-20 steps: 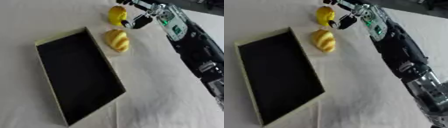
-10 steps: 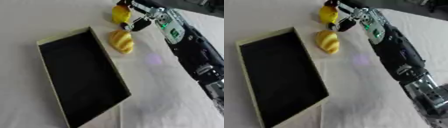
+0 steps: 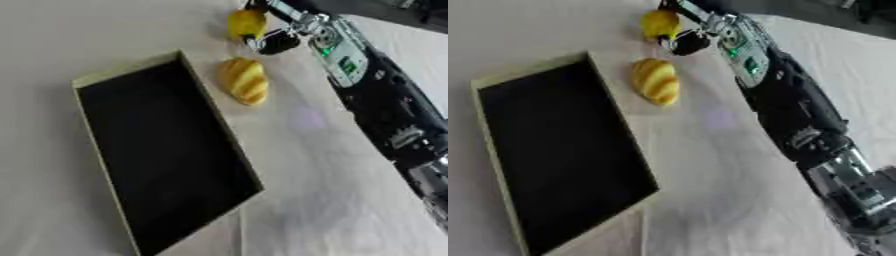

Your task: Pick up objects on the table and place them in the box.

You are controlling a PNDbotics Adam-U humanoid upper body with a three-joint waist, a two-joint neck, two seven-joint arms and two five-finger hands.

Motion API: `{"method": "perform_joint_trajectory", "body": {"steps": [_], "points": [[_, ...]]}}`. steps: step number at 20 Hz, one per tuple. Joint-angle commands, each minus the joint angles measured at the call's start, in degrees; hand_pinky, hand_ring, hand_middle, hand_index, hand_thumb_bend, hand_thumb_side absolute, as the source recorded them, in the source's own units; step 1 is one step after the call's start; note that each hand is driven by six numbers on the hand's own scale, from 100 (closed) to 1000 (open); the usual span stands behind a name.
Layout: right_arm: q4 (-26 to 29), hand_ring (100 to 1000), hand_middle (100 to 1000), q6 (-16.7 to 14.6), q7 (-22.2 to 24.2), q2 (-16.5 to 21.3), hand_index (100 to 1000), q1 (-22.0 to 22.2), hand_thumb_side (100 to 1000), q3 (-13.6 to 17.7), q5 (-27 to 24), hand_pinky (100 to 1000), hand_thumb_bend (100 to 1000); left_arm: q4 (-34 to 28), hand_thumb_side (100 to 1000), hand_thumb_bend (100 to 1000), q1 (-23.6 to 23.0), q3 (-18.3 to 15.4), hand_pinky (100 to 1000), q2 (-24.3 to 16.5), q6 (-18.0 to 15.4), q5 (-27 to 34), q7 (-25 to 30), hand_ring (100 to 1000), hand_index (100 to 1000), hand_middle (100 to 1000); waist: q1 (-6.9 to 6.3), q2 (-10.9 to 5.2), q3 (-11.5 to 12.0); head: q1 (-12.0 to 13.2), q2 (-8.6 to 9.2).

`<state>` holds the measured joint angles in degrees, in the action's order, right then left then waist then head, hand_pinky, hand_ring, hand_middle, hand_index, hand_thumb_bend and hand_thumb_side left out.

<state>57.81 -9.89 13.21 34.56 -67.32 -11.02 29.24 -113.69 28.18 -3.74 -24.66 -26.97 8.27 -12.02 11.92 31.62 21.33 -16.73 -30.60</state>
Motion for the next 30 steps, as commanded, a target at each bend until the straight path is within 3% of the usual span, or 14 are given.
{"method": "perform_joint_trajectory", "body": {"steps": [1, 4, 11, 17, 19, 22, 30], "points": [[3.37, 738, 514, 0.51, -1.56, 1.99, 608, -1.06, 100, -0.29, -3.68, 829, 100, -0.9, 645, 100, -0.06, -0.16, 878, -0.77, 0.22, 0.18, 0.04, 834, 901, 815, -1.18, -2.45, -0.42, -0.1, -0.52], [9.95, 732, 519, 1.11, -1.37, 3.3, 614, -0.97, 100, -1.71, -7.09, 829, 100, -0.9, 641, 100, -0.77, -0.34, 878, -1.06, 0.25, 0.23, -0.15, 836, 902, 816, -2.14, -3.57, -1.88, 0.31, -1.88], [36.09, 704, 534, 6.22, 3.58, 7.11, 627, 1.49, 100, -7.46, -15.33, 813, 100, -0.9, 640, 100, -1.64, -1.38, 876, -1.74, 0.52, 0.64, -2.46, 840, 902, 817, -4.14, -7.24, -5.03, 1.74, -5.4], [53.09, 683, 548, 10.56, 8.91, 7.14, 641, 4.12, 100, -11.61, -18.83, 804, 100, -0.9, 652, 100, -3.53, -5.19, 876, -2.0, 3.17, 1.31, -8.14, 841, 901, 817, -5.73, -10.69, -6.34, 2.81, -7.97], [55.8, 682, 552, 11.21, 10.67, 5.56, 644, 3.95, 100, -13.3, -19.01, 803, 100, -0.9, 654, 100, -4.23, -6.7, 876, -2.46, 4.07, 1.28, -10.0, 842, 901, 817, -6.12, -11.56, -6.68, 3.01, -8.69], [56.67, 680, 559, 9.52, 12.98, 2.65, 648, 3.5, 100, -16.34, -17.79, 801, 100, -0.9, 650, 100, -5.67, -8.1, 875, -4.0, 4.52, 1.16, -11.9, 841, 901, 817, -6.57, -12.27, -6.97, 3.18, -9.5], [56.78, 681, 555, 7.68, 16.02, -2.09, 645, 5.95, 100, -21.12, -14.27, 801, 100, -0.9, 642, 100, -8.26, -8.31, 875, -5.75, 2.21, -0.61, -12.14, 840, 901, 817, -6.56, -11.64, -6.49, 3.93, -10.09]]}}
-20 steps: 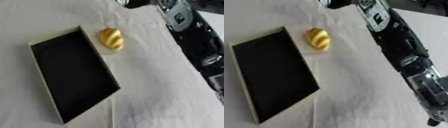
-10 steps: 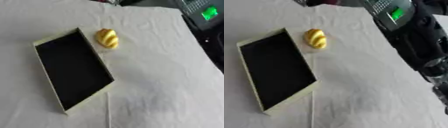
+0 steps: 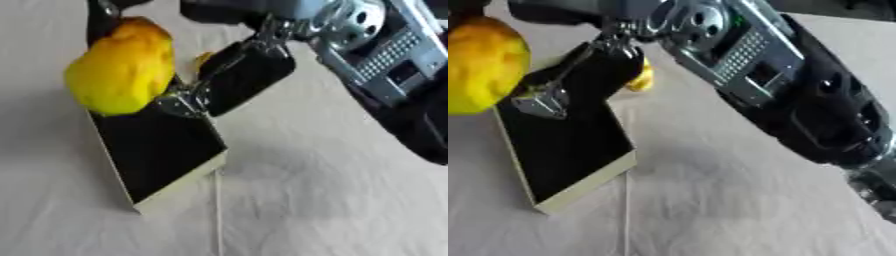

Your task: Pick up objects on the table and place them in the box.

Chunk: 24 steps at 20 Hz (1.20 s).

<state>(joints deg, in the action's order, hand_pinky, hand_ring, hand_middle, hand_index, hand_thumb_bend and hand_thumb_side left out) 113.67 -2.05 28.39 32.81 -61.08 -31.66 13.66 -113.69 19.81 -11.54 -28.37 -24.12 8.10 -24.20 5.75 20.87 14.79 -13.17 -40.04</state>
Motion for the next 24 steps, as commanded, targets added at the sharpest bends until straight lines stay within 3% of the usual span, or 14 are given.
{"method": "perform_joint_trajectory", "body": {"steps": [1, 9, 18, 24], "points": [[0.9, 680, 554, -0.12, 1.27, -0.44, 644, 0.15, 100, -0.93, 1.81, 801, 100, -0.91, 642, 100, 0.06, -0.41, 875, -1.99, -0.77, -0.56, 0.2, 840, 901, 817, -0.33, -0.77, 0.07, 0.43, -0.72], [-4.08, 682, 546, -1.59, 2.01, -1.62, 638, 4.82, 100, -3.22, 6.15, 800, 100, -0.91, 642, 100, -0.53, 0.21, 877, -0.51, -0.45, -0.7, 1.44, 837, 901, 817, -0.18, -0.02, 0.32, 0.46, -0.28], [-9.15, 688, 547, -3.99, 0.25, -2.35, 640, 7.56, 100, -3.66, 9.18, 801, 100, -0.91, 643, 100, -0.91, 0.57, 877, 0.8, 0.11, -0.51, 2.47, 834, 901, 815, -0.25, 0.5, 0.41, 0.39, 0.41], [-12.61, 731, 593, -6.79, 1.13, -2.77, 685, 8.21, 100, -4.44, 13.16, 808, 100, -0.91, 645, 100, -0.99, 0.71, 877, 1.54, 0.4, -0.37, 2.83, 832, 900, 814, -0.24, 0.88, 0.59, 0.19, 0.56]]}}
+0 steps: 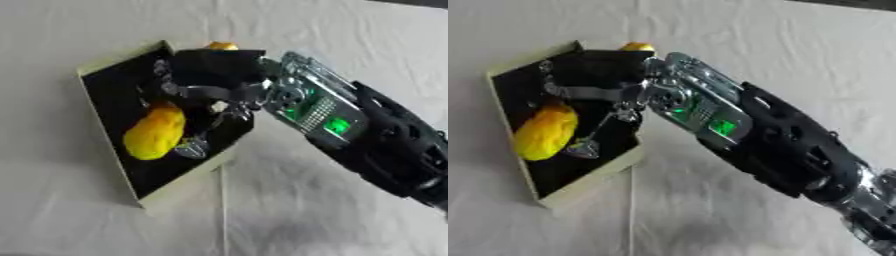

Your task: Pick up objects on the table and place them in the box.

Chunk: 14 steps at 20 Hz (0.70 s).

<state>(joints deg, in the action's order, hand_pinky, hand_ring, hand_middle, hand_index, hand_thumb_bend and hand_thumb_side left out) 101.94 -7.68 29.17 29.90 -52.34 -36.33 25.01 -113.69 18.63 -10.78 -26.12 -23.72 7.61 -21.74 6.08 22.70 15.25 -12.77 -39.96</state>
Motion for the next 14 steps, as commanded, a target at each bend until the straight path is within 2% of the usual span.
{"method": "perform_joint_trajectory", "body": {"steps": [1, 2, 3, 5, 6, 7, 8, 9, 10, 11, 14], "points": [[-1.48, 742, 607, -1.55, 0.66, 0.1, 699, -0.46, 100, 0.18, 2.71, 810, 100, -0.91, 646, 100, 0.13, -0.02, 877, -0.6, 0.04, 0.14, 0.45, 832, 900, 814, -0.57, -0.91, 0.15, -0.24, 0.56], [-2.04, 746, 612, -1.92, 0.96, 0.03, 704, -0.42, 100, 0.2, 3.71, 811, 100, -0.91, 646, 100, 0.08, 0.01, 877, -0.49, 0.09, 0.16, 0.52, 832, 900, 814, -0.58, -0.88, 0.14, -0.27, 0.61], [-2.53, 779, 670, -2.27, 1.26, -0.03, 756, -0.37, 100, 0.22, 4.63, 819, 100, -0.91, 648, 100, 0.02, 0.04, 878, -0.38, 0.18, 0.19, 0.57, 832, 900, 814, -0.58, -0.87, 0.12, -0.3, 0.62], [-3.26, 862, 800, -3.37, 2.72, -0.13, 864, -0.37, 100, 0.16, 6.93, 855, 221, -0.91, 648, 100, -0.02, 0.08, 878, -0.21, 0.33, 0.29, 0.65, 831, 900, 813, -0.59, -0.86, 0.09, -0.34, 0.58], [-3.46, 869, 810, -4.04, 3.41, -0.2, 872, -0.39, 100, 0.25, 7.98, 858, 231, -0.91, 648, 100, 0.0, 0.12, 878, -0.16, 0.37, 0.33, 0.71, 831, 900, 813, -0.61, -0.85, 0.07, -0.33, 0.55], [-3.68, 907, 845, -4.59, 3.79, -0.29, 899, -0.4, 215, 0.46, 8.9, 879, 279, -0.91, 648, 100, -0.01, 0.17, 878, -0.12, 0.4, 0.37, 0.79, 831, 900, 813, -0.65, -0.83, 0.05, -0.31, 0.58], [-3.97, 915, 849, -4.95, 3.78, -0.43, 902, -0.4, 250, 0.75, 9.7, 883, 289, -0.91, 649, 100, -0.03, 0.22, 878, -0.06, 0.45, 0.41, 0.87, 831, 900, 813, -0.69, -0.81, 0.03, -0.33, 0.6], [-4.26, 936, 867, -5.11, 3.41, -0.53, 918, -0.41, 360, 1.07, 10.43, 895, 309, -0.91, 649, 100, -0.04, 0.27, 878, 0.0, 0.49, 0.46, 0.95, 831, 900, 813, -0.73, -0.8, -0.01, -0.35, 0.63], [-4.55, 938, 868, -5.14, 2.81, -0.62, 919, -0.43, 366, 1.32, 11.08, 897, 311, -0.91, 649, 100, -0.04, 0.32, 878, 0.05, 0.53, 0.52, 1.03, 831, 900, 813, -0.76, -0.79, -0.04, -0.36, 0.64], [-4.83, 941, 869, -5.0, 2.04, -0.72, 922, -0.48, 419, 1.64, 11.63, 903, 318, -0.91, 650, 100, -0.08, 0.41, 879, 0.09, 0.57, 0.57, 1.15, 831, 900, 812, -0.8, -0.78, -0.09, -0.34, 0.67], [-4.93, 946, 871, -4.14, -0.58, -0.9, 923, -0.68, 407, 2.68, 12.37, 908, 328, -0.91, 650, 100, -0.11, 0.5, 879, 0.27, 0.7, 0.72, 1.38, 831, 900, 811, -0.88, -0.79, -0.22, -0.33, 0.66]]}}
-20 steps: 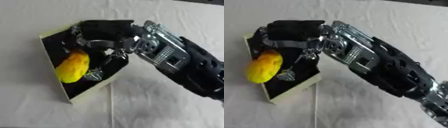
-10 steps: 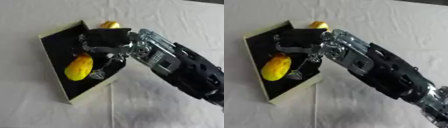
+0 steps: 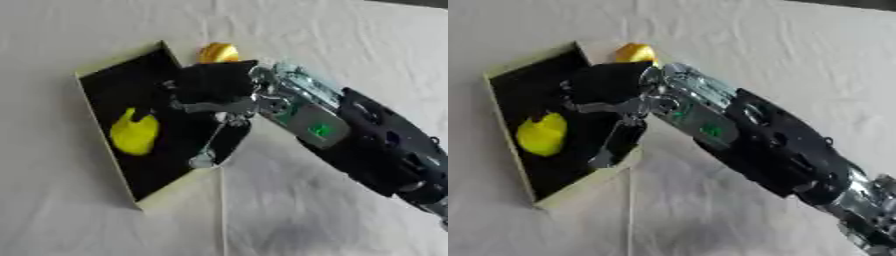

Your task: Pick up objects on the table and place them in the box.

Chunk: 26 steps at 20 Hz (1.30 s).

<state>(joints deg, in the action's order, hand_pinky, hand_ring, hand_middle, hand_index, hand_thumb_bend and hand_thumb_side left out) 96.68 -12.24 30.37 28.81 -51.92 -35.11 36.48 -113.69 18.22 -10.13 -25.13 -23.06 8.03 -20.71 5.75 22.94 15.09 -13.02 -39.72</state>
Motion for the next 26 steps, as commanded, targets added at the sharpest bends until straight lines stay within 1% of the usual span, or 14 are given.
{"method": "perform_joint_trajectory", "body": {"steps": [1, 4, 5, 8, 10, 11, 14, 17, 20, 24, 26], "points": [[0.56, 946, 870, 0.69, -2.39, 0.18, 923, -1.18, 407, 1.72, 0.88, 907, 326, -0.91, 651, 100, 0.29, -0.16, 879, -0.71, 0.08, 0.34, 0.36, 831, 900, 811, -0.58, -1.04, -0.1, -0.1, 0.42], [1.94, 939, 863, 1.46, -3.55, 0.34, 917, -1.46, 384, 2.51, 0.11, 903, 325, -0.91, 650, 100, 0.4, -0.1, 879, -0.67, 0.13, 0.52, 0.47, 831, 900, 810, -0.66, -1.13, -0.21, -0.12, 0.45], [2.6, 930, 858, 1.81, -3.91, 0.42, 914, -1.49, 356, 2.91, -0.35, 898, 310, -0.91, 651, 100, 0.41, -0.05, 879, -0.66, 0.16, 0.56, 0.54, 831, 900, 809, -0.7, -1.16, -0.26, -0.11, 0.52], [5.89, 914, 850, 3.64, -5.3, 1.36, 909, -1.8, 292, 4.98, -2.51, 889, 304, -0.91, 651, 100, 0.3, 0.0, 879, -0.54, 0.25, 0.65, 0.71, 831, 900, 809, -0.81, -1.3, -0.48, 0.06, 0.71], [8.65, 910, 848, 5.39, -6.06, 3.24, 908, -2.4, 258, 7.15, -4.33, 886, 302, -0.91, 650, 100, 0.29, -0.01, 879, -0.5, 0.27, 0.69, 0.77, 831, 900, 808, -0.87, -1.44, -0.63, 0.22, 0.56], [9.73, 910, 846, 6.34, -6.29, 4.35, 906, -2.56, 250, 8.22, -5.43, 887, 287, -0.91, 650, 100, 0.29, -0.01, 879, -0.53, 0.23, 0.7, 0.79, 831, 900, 808, -0.87, -1.49, -0.69, 0.29, 0.49], [10.78, 903, 839, 9.45, -7.91, 8.7, 906, -2.55, 225, 12.49, -9.48, 880, 271, -0.91, 651, 100, 0.23, 0.03, 879, -0.65, 0.17, 0.7, 0.88, 831, 900, 808, -0.85, -1.6, -0.95, 0.6, 0.52], [8.14, 904, 842, 10.53, -10.1, 11.99, 908, -2.0, 221, 15.4, -11.25, 880, 271, -0.91, 651, 100, 0.3, 0.1, 879, -0.6, 0.25, 0.76, 1.0, 831, 901, 808, -0.82, -1.58, -1.14, 0.78, 0.77], [2.78, 909, 846, 9.88, -12.04, 13.78, 912, -1.55, 223, 16.8, -10.79, 882, 261, -0.91, 652, 100, 0.38, 0.21, 879, -0.51, 0.3, 0.81, 1.2, 830, 901, 808, -0.91, -1.41, -1.15, 0.76, 1.02], [-4.86, 912, 846, 7.5, -13.27, 13.77, 915, -1.41, 232, 17.62, -9.27, 884, 255, -0.91, 653, 100, 0.47, 0.39, 880, -0.29, 0.32, 0.89, 1.52, 830, 901, 808, -1.03, -1.02, -1.0, 0.72, 1.4], [-7.82, 916, 849, 6.23, -13.29, 13.49, 917, -1.35, 242, 17.65, -8.66, 886, 263, -0.91, 654, 100, 0.54, 0.41, 880, -0.19, 0.34, 0.9, 1.62, 830, 900, 808, -0.99, -0.84, -0.91, 0.66, 1.47]]}}
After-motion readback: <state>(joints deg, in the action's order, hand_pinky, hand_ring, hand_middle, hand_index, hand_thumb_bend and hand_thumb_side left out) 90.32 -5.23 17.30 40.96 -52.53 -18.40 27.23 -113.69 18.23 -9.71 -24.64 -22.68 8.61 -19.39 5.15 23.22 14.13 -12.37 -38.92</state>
